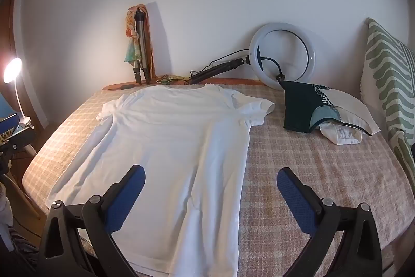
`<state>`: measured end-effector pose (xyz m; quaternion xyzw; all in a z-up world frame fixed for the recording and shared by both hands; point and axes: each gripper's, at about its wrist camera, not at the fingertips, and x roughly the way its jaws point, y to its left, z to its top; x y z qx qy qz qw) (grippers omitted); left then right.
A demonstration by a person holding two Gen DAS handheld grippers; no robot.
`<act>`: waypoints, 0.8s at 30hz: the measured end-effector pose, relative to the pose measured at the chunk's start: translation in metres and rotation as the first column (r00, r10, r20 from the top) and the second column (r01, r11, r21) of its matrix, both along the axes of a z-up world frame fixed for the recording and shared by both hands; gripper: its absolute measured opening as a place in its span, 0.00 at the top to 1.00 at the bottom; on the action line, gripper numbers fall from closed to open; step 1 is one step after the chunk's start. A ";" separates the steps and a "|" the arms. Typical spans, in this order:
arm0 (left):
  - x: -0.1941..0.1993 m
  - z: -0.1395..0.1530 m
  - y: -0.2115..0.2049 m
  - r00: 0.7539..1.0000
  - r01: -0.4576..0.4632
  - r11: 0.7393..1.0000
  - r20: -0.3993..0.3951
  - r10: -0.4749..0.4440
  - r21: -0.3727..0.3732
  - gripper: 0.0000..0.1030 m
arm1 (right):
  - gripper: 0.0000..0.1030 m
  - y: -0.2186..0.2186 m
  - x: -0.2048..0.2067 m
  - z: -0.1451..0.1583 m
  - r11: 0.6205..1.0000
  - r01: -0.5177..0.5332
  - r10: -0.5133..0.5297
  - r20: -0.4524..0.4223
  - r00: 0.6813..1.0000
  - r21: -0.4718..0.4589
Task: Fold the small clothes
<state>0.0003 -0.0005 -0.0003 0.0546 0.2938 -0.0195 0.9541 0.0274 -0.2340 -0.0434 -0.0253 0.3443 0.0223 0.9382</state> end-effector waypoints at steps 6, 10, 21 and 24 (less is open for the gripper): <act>0.000 0.000 0.002 1.000 -0.005 1.000 0.000 0.005 -0.028 0.00 | 0.00 0.000 0.000 0.000 1.000 0.000 0.000 -0.008 1.000 0.013; -0.001 0.005 -0.001 1.000 -0.002 1.000 -0.001 0.002 -0.022 0.00 | 0.00 0.001 0.000 0.000 1.000 0.001 -0.001 -0.007 1.000 0.010; 0.002 0.001 0.002 1.000 -0.004 1.000 -0.006 0.004 -0.021 0.00 | 0.00 0.001 0.000 0.000 1.000 0.001 -0.001 -0.005 1.000 0.012; 0.001 0.001 0.002 1.000 -0.005 1.000 -0.005 0.005 -0.022 0.00 | 0.00 0.001 0.000 0.000 1.000 0.001 -0.001 -0.005 1.000 0.011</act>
